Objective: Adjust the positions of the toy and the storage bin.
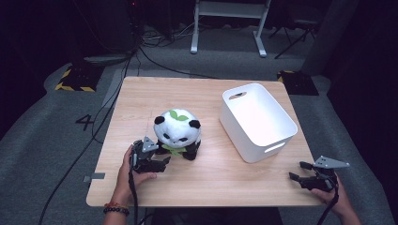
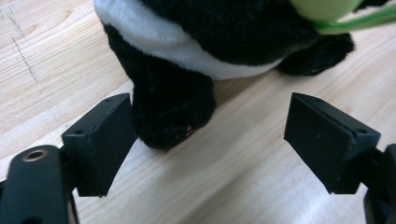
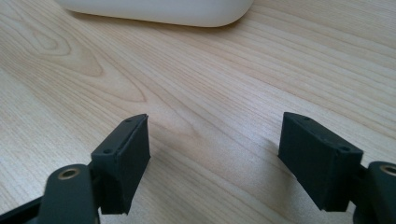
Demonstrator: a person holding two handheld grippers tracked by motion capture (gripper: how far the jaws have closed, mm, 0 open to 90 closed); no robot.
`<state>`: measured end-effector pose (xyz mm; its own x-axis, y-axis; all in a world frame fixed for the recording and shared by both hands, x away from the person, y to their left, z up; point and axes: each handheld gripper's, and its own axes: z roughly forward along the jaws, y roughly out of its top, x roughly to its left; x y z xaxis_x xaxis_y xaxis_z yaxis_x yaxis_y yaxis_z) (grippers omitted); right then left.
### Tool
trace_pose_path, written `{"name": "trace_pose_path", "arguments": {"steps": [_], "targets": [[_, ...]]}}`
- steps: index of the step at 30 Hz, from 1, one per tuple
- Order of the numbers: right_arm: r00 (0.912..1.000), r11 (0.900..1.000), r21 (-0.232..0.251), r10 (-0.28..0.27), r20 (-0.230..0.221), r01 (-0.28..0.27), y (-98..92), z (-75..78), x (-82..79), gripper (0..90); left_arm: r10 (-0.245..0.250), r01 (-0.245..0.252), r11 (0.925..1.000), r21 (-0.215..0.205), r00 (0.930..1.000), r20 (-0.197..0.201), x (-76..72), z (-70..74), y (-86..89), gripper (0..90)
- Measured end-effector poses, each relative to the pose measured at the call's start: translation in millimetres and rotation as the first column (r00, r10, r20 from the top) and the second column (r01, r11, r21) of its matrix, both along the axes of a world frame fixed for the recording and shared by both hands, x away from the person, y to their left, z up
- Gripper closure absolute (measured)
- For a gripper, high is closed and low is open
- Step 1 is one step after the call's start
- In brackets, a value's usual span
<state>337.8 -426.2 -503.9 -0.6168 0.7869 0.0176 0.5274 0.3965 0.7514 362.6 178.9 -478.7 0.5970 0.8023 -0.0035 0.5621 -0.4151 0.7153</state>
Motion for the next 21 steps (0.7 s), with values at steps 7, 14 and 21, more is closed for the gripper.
{"name": "trace_pose_path", "arguments": {"steps": [7,14,21], "targets": [[1.0,1.0,-0.008,-0.002,0.004,0.002,1.3,-0.1,-0.5,24.9,-0.008,0.007,0.9992,-0.04,0.9997,-0.024,12.9,-3.9,-3.1,15.8],[1.0,1.0,-0.001,0.0,0.001,0.0,0.0,0.0,0.0,24.9,-0.029,0.026,0.9986,-0.046,0.9978,-0.061,26.6,-9.4,-5.0,15.4],[1.0,1.0,0.0,-0.001,0.0,0.001,0.0,0.0,0.0,24.9,-0.038,0.036,0.9986,-0.038,0.9983,-0.045,33.1,-14.2,-3.5,17.1]]}}
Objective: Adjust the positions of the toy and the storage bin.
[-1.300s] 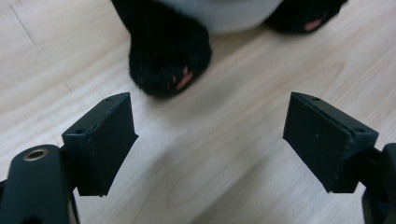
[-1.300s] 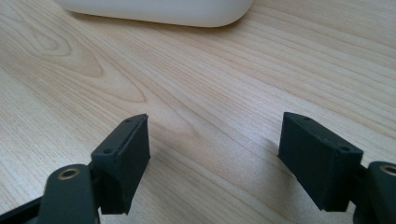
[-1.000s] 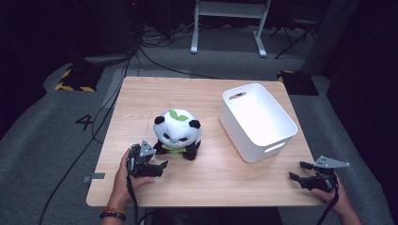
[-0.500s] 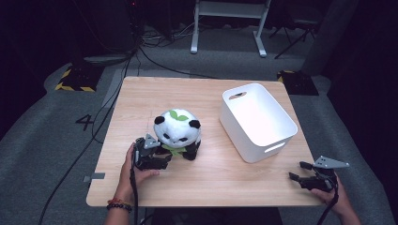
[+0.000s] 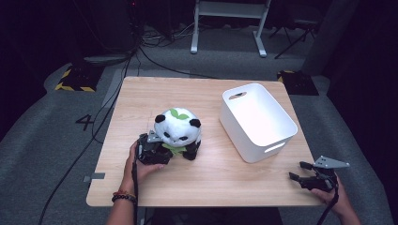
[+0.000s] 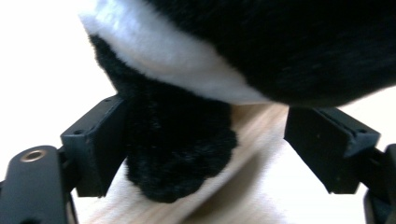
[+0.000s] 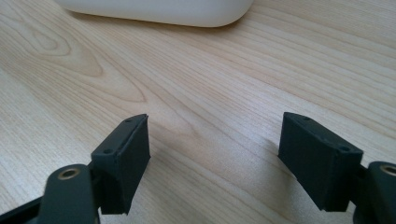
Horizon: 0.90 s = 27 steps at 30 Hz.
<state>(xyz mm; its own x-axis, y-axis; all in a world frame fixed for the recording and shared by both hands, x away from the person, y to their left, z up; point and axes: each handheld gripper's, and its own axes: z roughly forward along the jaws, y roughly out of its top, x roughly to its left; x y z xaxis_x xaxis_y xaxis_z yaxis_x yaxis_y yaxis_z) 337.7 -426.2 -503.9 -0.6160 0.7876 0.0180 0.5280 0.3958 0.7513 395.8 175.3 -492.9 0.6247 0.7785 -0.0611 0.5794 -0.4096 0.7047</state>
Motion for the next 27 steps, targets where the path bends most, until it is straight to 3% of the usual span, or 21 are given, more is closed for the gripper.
{"name": "trace_pose_path", "arguments": {"steps": [5,7,8,9,11,15,19,21,26,27], "targets": [[1.0,1.0,-0.001,0.001,0.001,-0.001,0.0,0.0,0.1,24.9,-0.001,0.001,0.9999,0.014,1.0,-0.005,4.1,-2.6,0.1,21.9],[1.0,1.0,0.001,0.001,0.0,-0.001,0.3,0.0,-0.1,24.9,0.001,-0.001,0.9995,0.031,1.0,0.002,5.1,-3.7,-0.4,28.8],[1.0,1.0,0.0,-0.002,0.001,0.002,0.5,-0.1,-0.1,25.0,0.026,-0.027,0.9973,0.068,0.9995,0.015,4.3,-3.6,0.2,43.3],[1.0,1.0,0.0,-0.002,0.001,0.002,0.5,-0.1,-0.1,25.0,0.026,-0.027,0.9973,0.068,0.9995,0.015,4.3,-3.6,0.2,47.9],[1.0,1.0,0.001,0.001,0.0,-0.001,0.3,0.0,-0.1,24.9,0.026,-0.027,0.9977,0.063,0.9996,0.015,4.7,-4.6,2.3,49.3],[1.0,1.0,0.0,-0.001,0.001,0.001,0.5,-0.1,-0.1,24.9,0.025,-0.027,0.9948,0.098,0.9994,0.024,3.4,-2.8,0.0,55.7],[1.0,1.0,0.001,0.0,0.0,0.0,0.2,0.0,-0.1,24.9,0.022,-0.024,0.9968,0.076,0.9994,0.028,3.0,-3.8,1.8,58.1],[1.0,1.0,0.0,-0.001,0.001,0.001,0.5,-0.1,-0.1,25.0,0.04,-0.042,0.9982,0.042,0.9983,0.042,2.3,-6.5,1.8,58.9],[1.0,1.0,0.0,0.001,0.001,-0.001,0.3,-0.1,-0.1,24.9,0.059,-0.059,0.9979,-0.025,0.9982,0.013,4.2,-9.7,4.6,58.0],[1.0,1.0,0.0,0.001,0.001,-0.001,0.3,-0.1,-0.1,24.9,0.059,-0.059,0.9979,-0.025,0.9982,0.011,4.3,-9.9,4.6,54.1]]}}
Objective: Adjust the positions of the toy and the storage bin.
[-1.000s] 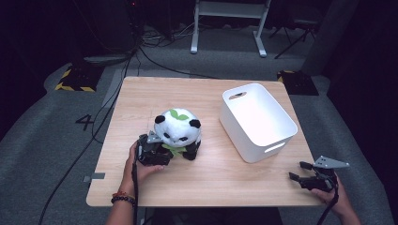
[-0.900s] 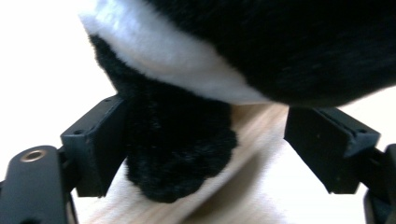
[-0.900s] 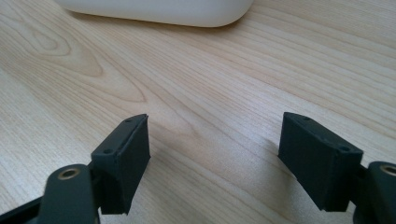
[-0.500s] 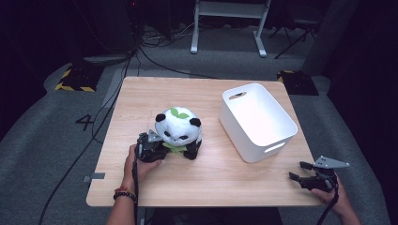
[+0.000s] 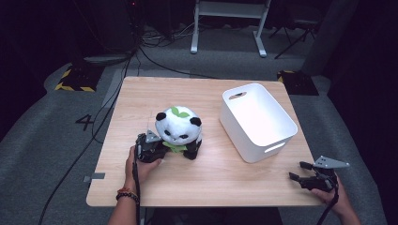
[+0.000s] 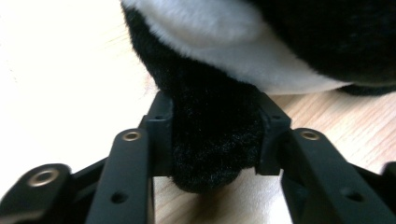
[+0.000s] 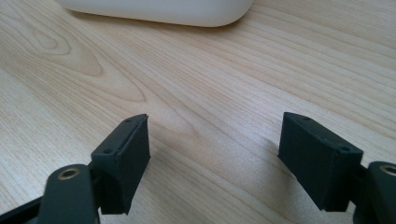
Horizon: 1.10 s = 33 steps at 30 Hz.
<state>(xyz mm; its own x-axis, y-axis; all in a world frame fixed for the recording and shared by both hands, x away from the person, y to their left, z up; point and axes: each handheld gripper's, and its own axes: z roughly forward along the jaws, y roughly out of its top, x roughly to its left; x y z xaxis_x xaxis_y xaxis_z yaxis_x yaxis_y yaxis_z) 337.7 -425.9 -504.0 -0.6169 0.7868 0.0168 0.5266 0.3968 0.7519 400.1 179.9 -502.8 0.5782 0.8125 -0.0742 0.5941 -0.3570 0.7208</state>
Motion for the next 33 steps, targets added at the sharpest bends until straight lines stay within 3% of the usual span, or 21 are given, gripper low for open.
{"name": "trace_pose_path", "arguments": {"steps": [2,4,6,7,9,10,13,15,21,33], "targets": [[1.0,1.0,-0.001,0.002,0.0,-0.002,-0.1,0.0,0.0,24.9,0.009,-0.009,0.9997,0.022,1.0,-0.002,0.1,-0.1,-2.7,44.4],[1.0,1.0,-0.001,0.001,-0.001,-0.001,0.0,0.0,-0.1,24.9,0.011,-0.009,0.9974,0.071,0.9998,-0.019,4.0,0.3,-6.8,32.3],[1.0,1.0,0.0,0.001,-0.001,-0.001,0.0,0.1,-0.1,24.9,0.02,-0.019,0.9965,0.081,0.9997,-0.013,4.4,0.0,-9.4,29.6],[1.0,1.0,0.0,0.0,0.0,0.0,0.0,0.0,0.0,24.9,0.083,-0.083,0.9965,0.014,0.9966,-0.001,3.7,-3.2,-17.7,29.4],[1.0,1.0,0.0,0.002,0.0,-0.002,-0.1,0.0,0.0,24.9,0.09,-0.09,0.9958,0.019,0.996,-0.001,4.8,-3.1,-19.3,28.9],[1.0,1.0,0.0,-0.003,0.0,0.003,0.4,0.0,-0.2,24.9,0.045,-0.044,0.9962,0.075,0.9989,-0.013,5.4,-0.3,-14.7,29.9],[1.0,1.0,-0.001,0.001,0.0,-0.001,0.0,0.0,-0.1,24.9,0.043,-0.043,0.9976,0.055,0.9991,0.002,3.6,-0.1,-14.5,52.5],[1.0,1.0,-0.001,0.001,0.0,-0.001,0.0,0.0,-0.1,24.9,0.042,-0.042,0.9975,0.057,0.9991,0.012,2.9,-0.1,-15.0,55.8],[1.0,1.0,-0.001,0.003,0.0,-0.003,-0.2,0.0,0.0,25.0,0.031,-0.032,0.9984,0.046,0.9993,0.018,0.9,0.1,-15.2,61.2],[0.9999,1.0,-0.008,-0.013,0.004,0.013,0.9,-0.1,-0.4,25.0,0.033,-0.033,0.9994,0.006,0.9976,0.06,-3.3,2.9,-12.5,62.8]]}}
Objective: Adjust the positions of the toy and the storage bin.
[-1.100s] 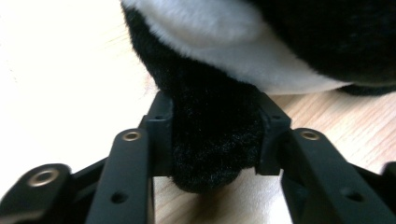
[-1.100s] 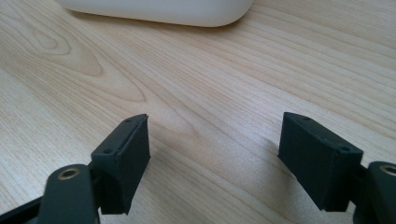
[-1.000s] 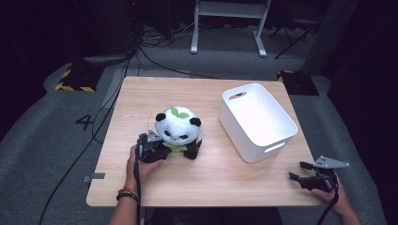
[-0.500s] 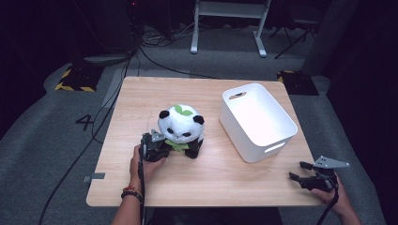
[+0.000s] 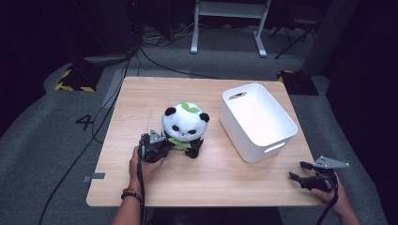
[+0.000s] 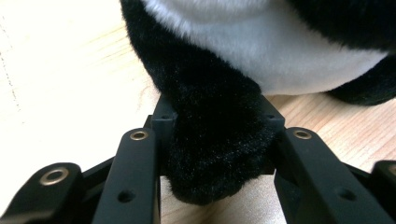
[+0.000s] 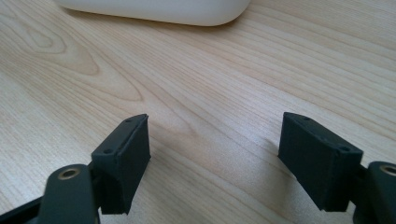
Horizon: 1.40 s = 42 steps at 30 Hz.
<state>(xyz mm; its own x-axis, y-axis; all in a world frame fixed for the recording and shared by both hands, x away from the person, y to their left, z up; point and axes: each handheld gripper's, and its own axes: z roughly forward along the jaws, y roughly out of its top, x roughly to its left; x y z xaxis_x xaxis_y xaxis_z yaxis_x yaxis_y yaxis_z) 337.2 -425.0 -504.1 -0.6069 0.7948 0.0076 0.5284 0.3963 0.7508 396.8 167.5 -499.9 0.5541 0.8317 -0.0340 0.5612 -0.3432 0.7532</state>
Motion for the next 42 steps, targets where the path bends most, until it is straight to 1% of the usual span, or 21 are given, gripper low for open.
{"name": "trace_pose_path", "arguments": {"steps": [5,7,8,13,17,19,22,23,25,26,27,28,32,33,34,35,37,38,40,41,42], "targets": [[1.0,1.0,-0.003,-0.002,0.001,0.002,0.1,0.0,0.0,25.0,0.005,-0.005,1.0,0.007,0.9998,0.017,-2.0,1.8,0.5,63.6],[1.0,1.0,0.0,0.0,-0.003,0.0,-0.1,0.2,0.0,25.0,0.009,-0.009,0.9999,-0.006,0.9995,0.03,-2.9,2.7,-0.4,64.1],[1.0,1.0,0.002,-0.003,-0.001,0.003,-0.1,0.0,0.1,25.0,0.012,-0.012,0.9999,0.004,0.9991,0.041,-3.1,3.7,-0.6,64.2],[1.0,1.0,0.001,-0.003,-0.001,0.003,-0.1,0.0,0.0,25.0,0.004,-0.004,1.0,-0.007,0.9987,0.051,-5.3,5.4,-2.9,65.2],[1.0,1.0,0.0,-0.003,0.0,0.003,0.0,0.0,0.0,25.0,0.007,-0.007,1.0,0.002,0.9972,0.075,-6.4,7.7,-4.4,65.8],[1.0,1.0,0.001,-0.003,-0.001,0.003,-0.1,0.0,0.0,25.0,-0.006,0.006,1.0,-0.001,0.9979,0.064,-5.8,7.7,-5.1,66.2],[1.0,1.0,0.003,-0.003,-0.001,0.003,-0.2,0.0,0.1,25.0,-0.007,0.008,0.9998,-0.015,0.9977,0.068,-5.6,8.6,-6.7,66.9],[1.0,1.0,0.002,-0.003,-0.001,0.003,-0.1,0.0,0.1,25.0,-0.012,0.013,0.9999,-0.004,0.9976,0.068,-5.7,9.8,-6.6,67.0],[1.0,1.0,0.004,-0.003,-0.002,0.003,-0.2,0.0,0.1,25.0,-0.009,0.01,0.9999,-0.012,0.997,0.076,-6.3,11.3,-8.7,67.3],[1.0,1.0,0.0,0.003,0.0,-0.003,-1.1,0.0,0.5,25.0,-0.012,0.013,0.9998,-0.016,0.9962,0.086,-5.8,12.5,-9.5,67.5],[1.0,1.0,0.0,0.003,0.0,-0.003,-1.1,0.0,0.5,25.0,-0.004,0.007,0.9994,-0.033,0.9958,0.091,-5.6,12.5,-11.5,67.5],[1.0,1.0,0.0,0.001,0.001,-0.001,-0.9,0.0,0.5,25.0,-0.006,0.008,0.9998,-0.017,0.995,0.099,-5.0,13.6,-12.8,67.7],[1.0,1.0,0.001,-0.002,0.0,0.002,-0.1,0.0,0.1,25.0,-0.005,0.008,0.9998,-0.017,0.9913,0.131,-4.8,21.6,-20.0,68.4],[1.0,1.0,0.001,-0.002,0.0,0.002,-0.1,0.0,0.1,25.0,-0.005,0.008,0.9998,-0.017,0.9913,0.131,-4.8,21.6,-20.0,68.5],[1.0,1.0,0.003,-0.002,-0.001,0.002,-0.3,0.0,0.1,25.0,0.001,0.001,0.9998,-0.018,0.9897,0.143,-4.9,23.9,-20.7,68.7],[1.0,1.0,0.003,-0.002,-0.001,0.002,-0.3,0.0,0.1,25.0,-0.008,0.012,0.9997,-0.021,0.9888,0.149,-4.2,25.4,-20.3,68.7],[1.0,1.0,0.002,-0.002,-0.001,0.002,-0.2,0.0,0.1,24.9,0.003,0.002,0.9995,-0.031,0.9879,0.155,-4.8,27.0,-21.8,68.9],[1.0,1.0,0.002,-0.002,-0.001,0.002,-0.2,0.0,0.1,24.9,-0.005,0.011,0.9993,-0.036,0.9879,0.155,-4.3,27.8,-21.9,68.9],[1.0,1.0,0.001,-0.002,-0.001,0.002,-0.1,0.0,0.0,24.9,0.008,-0.002,0.9993,-0.037,0.9858,0.168,-4.9,29.7,-23.5,68.9],[1.0,1.0,0.0,-0.001,-0.001,0.001,0.0,0.0,0.0,25.0,-0.002,0.007,0.9994,-0.033,0.9864,0.164,-5.0,31.6,-23.0,68.9],[1.0,1.0,-0.001,0.001,-0.002,-0.001,-0.2,0.2,0.1,25.0,0.005,0.002,0.9992,-0.039,0.9836,0.181,-4.8,33.2,-23.3,68.9]]}}
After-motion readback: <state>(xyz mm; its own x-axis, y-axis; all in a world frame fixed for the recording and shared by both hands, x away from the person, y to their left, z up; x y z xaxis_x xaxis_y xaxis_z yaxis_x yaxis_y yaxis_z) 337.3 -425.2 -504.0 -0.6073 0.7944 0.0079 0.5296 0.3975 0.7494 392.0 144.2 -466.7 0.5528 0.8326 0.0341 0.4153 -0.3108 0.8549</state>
